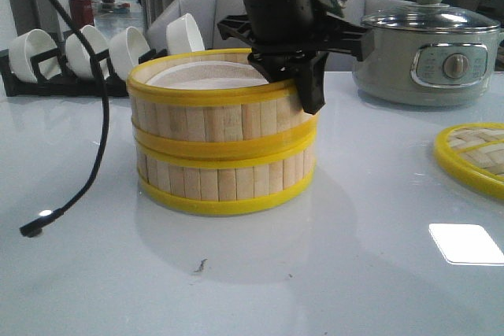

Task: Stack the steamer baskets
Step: 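Lower the held basket onto the middle basket and open the left gripper, then raise the left gripper away from the stacked baskets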

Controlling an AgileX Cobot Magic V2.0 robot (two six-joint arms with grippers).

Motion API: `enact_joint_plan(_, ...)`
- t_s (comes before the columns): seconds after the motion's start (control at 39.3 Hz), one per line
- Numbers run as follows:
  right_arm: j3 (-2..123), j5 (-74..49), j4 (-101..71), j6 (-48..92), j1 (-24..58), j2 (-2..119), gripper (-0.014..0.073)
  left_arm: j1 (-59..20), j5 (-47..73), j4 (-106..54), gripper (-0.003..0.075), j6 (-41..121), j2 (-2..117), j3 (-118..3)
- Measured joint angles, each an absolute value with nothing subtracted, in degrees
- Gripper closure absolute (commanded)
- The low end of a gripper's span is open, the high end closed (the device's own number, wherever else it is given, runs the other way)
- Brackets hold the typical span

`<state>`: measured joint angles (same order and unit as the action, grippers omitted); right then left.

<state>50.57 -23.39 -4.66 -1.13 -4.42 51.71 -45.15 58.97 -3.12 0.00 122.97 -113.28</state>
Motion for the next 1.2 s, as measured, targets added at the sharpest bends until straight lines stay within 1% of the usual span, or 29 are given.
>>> enact_joint_plan(0.59,50.57,-23.39,-4.66,-1.13,-4.42,51.71,0.0151,-45.15,58.97,-3.12,0.0629,0.0,122.97,-113.28)
enact_joint_plan(0.66,50.57,-23.39,-4.66,-1.13,-4.42,51.71,0.0151,-45.15,58.97,-3.0,0.0598,0.0,122.97,-113.28)
enact_joint_plan(0.87,50.57,-23.39,-4.66,-1.13,-4.42,51.71,0.0151,-45.48,58.86,-1.58,0.0401,0.0,122.97,-113.28)
enact_joint_plan(0.97,50.57,-23.39,-4.66,-1.13,-4.42,51.71,0.0151,-45.57,58.66,-1.47,0.0338,0.0,122.97,-113.41)
enact_joint_plan(1.02,50.57,-23.39,-4.66,-1.13,-4.42,51.71,0.0151,-45.57,58.66,-1.47,0.0328,0.0,122.97,-113.41)
enact_joint_plan(1.2,50.57,-23.39,-4.66,-1.13,-4.42,51.71,0.0151,-45.57,58.56,-1.47,0.0328,0.0,122.97,-113.43)
